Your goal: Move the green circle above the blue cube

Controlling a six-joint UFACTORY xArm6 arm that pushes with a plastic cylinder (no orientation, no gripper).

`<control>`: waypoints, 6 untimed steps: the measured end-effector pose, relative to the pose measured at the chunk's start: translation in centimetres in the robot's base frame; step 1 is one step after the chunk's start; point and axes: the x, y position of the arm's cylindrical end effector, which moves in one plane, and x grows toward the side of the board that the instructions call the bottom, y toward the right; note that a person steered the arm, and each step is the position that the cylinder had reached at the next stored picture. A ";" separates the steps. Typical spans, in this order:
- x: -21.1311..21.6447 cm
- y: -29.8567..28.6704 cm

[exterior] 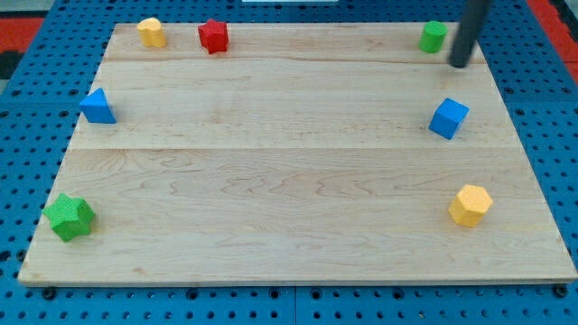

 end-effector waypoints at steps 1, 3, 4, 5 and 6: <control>-3.0 6.6; -5.4 6.4; -9.4 4.1; -10.7 0.3; -10.8 -2.9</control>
